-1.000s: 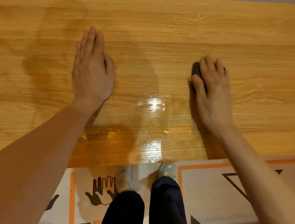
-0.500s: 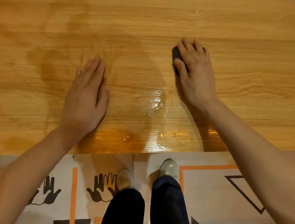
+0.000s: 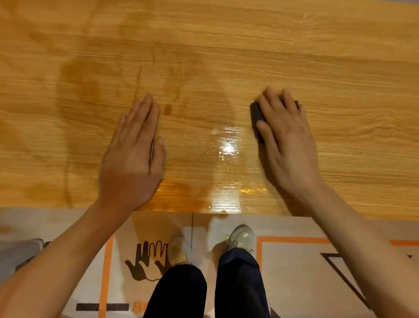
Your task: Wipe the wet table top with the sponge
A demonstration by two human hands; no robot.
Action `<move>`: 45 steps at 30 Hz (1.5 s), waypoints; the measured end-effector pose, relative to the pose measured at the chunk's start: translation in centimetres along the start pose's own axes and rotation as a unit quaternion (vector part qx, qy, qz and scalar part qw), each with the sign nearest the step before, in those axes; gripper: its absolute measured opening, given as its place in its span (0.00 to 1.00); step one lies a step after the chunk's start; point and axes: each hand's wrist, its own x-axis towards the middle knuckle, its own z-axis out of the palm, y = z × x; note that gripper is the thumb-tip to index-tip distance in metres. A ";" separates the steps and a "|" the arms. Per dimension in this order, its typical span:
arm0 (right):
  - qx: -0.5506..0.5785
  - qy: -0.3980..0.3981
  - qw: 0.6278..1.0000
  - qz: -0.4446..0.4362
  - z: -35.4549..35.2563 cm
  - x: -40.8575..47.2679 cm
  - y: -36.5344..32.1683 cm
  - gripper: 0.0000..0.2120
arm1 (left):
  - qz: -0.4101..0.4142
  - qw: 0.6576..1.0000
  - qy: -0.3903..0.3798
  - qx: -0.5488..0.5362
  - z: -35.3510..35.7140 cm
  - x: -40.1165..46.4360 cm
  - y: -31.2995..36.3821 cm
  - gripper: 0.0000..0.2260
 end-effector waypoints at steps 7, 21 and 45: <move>-0.015 0.019 0.999 0.021 3.1 -6.1 -5.3 0.22 | 0.007 1.000 0.012 -0.003 0.1 -0.4 0.2 0.24; -0.011 0.039 0.999 0.020 4.4 -1.7 -8.2 0.21 | 0.001 1.000 0.005 -0.024 -0.3 -0.1 0.3 0.24; -0.032 0.000 0.999 -0.010 3.2 -4.4 -6.6 0.21 | -0.012 0.999 -0.042 0.009 -0.6 0.2 0.4 0.25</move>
